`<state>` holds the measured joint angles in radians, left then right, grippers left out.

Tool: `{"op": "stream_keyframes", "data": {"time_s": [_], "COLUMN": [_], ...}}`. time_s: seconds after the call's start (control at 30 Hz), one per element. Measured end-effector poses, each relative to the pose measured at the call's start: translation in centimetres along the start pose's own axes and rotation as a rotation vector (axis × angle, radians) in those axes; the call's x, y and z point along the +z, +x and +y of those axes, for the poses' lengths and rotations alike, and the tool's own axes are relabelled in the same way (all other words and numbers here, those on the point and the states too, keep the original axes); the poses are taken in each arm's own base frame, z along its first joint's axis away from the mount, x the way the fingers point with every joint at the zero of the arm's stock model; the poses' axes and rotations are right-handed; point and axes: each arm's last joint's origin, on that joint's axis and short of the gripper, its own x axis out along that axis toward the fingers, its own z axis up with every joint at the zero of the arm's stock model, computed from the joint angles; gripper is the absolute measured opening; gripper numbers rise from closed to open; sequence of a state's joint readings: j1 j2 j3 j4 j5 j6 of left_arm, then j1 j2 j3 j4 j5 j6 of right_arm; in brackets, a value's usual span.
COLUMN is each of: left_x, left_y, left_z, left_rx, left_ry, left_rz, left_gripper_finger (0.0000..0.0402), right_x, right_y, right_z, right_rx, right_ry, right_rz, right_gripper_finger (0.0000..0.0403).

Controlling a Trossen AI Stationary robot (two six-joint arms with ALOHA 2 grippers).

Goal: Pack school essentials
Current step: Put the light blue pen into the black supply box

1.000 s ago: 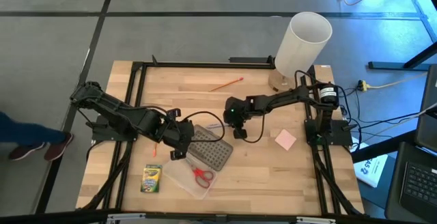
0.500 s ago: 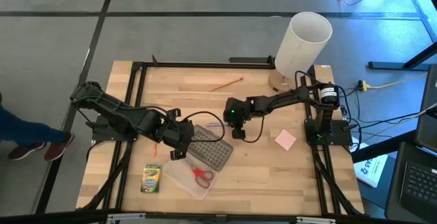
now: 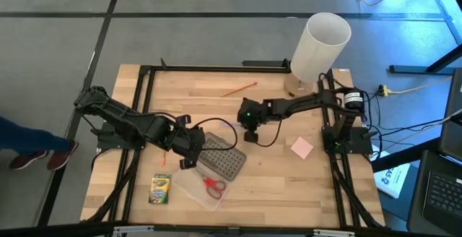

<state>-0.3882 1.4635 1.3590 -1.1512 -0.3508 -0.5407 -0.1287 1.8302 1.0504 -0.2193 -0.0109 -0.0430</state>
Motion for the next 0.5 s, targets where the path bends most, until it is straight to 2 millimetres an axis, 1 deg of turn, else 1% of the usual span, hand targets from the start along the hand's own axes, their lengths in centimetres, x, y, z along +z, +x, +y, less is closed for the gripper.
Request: {"op": "stream_keyframes", "data": {"time_s": [0.13,0.23,0.4,0.5], "left_x": [-0.2,-0.5,-0.7,-1.3], "left_y": [0.0,0.0,0.0,-0.5], "left_z": [0.1,0.2,0.3,0.6], "left_rx": [0.014,0.026,0.033,0.046], "left_ry": [0.009,0.018,0.022,0.045], "left_rz": [0.023,0.045,0.068,0.098], "left_gripper_finger": [0.0094,0.0094,0.0094,0.0094], "right_x": [0.7,1.3,2.5,3.4], "right_y": [-1.3,-2.0,-2.9,-3.5], "right_z": [0.1,0.8,3.1,4.6], "right_rx": [-0.002,-0.037,-0.013,0.002], "right_ry": [0.036,0.06,0.094,0.131], "right_rz": [-0.051,-0.098,-0.163,-0.197], "right_gripper_finger": [0.0046,0.0046,0.0045,0.0045]}}
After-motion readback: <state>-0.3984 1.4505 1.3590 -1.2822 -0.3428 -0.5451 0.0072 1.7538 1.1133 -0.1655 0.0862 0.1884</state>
